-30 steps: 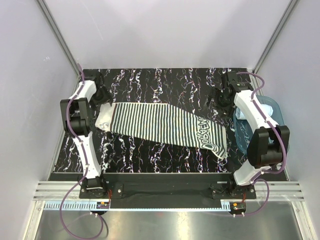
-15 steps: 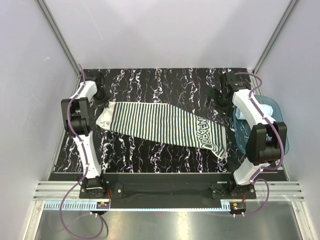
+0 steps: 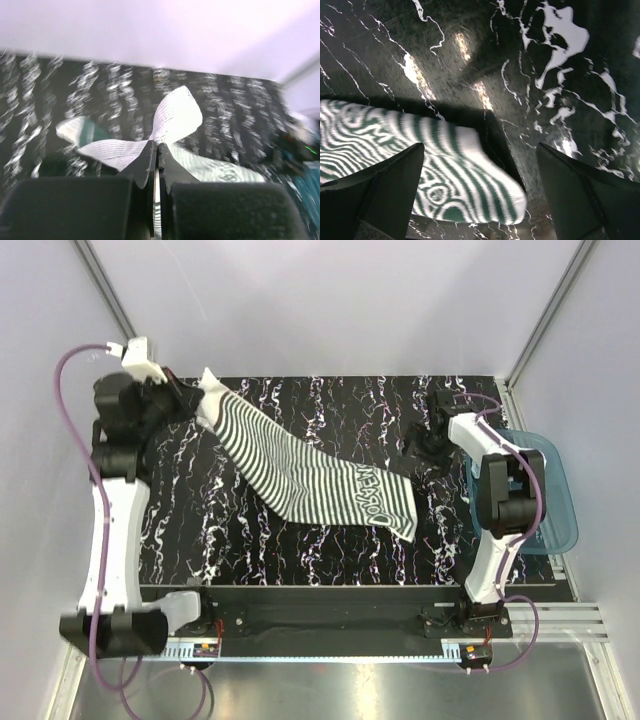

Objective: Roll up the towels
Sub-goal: Flatten the towel

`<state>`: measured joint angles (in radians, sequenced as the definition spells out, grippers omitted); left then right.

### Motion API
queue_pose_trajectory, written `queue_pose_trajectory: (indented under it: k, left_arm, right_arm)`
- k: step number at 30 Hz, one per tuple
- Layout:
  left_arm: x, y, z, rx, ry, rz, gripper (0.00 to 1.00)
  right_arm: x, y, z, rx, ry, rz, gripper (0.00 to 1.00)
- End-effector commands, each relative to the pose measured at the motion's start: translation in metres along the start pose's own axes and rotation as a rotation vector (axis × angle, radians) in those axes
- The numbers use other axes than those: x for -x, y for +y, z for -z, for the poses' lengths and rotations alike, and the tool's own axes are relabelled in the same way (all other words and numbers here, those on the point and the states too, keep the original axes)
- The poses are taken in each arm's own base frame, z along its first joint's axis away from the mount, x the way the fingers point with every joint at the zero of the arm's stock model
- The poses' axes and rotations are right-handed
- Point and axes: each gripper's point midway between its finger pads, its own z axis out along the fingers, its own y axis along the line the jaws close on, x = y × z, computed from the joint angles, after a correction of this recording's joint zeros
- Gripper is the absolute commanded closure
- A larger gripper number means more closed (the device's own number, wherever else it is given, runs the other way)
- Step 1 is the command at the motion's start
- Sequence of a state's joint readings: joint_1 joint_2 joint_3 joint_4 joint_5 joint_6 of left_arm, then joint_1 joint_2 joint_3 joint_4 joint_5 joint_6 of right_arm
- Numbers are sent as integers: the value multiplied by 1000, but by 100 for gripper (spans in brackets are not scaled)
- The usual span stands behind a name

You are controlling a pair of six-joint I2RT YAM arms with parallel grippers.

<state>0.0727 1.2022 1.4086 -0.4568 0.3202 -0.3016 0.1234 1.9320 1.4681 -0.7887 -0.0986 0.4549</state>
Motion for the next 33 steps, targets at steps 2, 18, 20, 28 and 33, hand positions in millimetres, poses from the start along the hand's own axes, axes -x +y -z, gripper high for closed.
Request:
queue_pose_trajectory:
  k: [2,18,20,28,33]
  left_arm:
    - [-12,-44,11,-288,-39,-78,100]
    - [86,-116,70,-476,-216,-152,100]
    - [72,-108,63,-459,-194,-131,100]
    - [54,-90,43,-405,-156,-104,100]
    - [42,-78,30,-371,-123,-90,100]
  right_arm:
    - [5,24,-4,128,1,5,0]
    - [-22,73,-37,386,144,-49,17]
    - [-25,82,-41,417,155,-46,21]
    - [-35,122,-46,512,198,-24,36]
    - [-29,139,-51,557,203,-19,79]
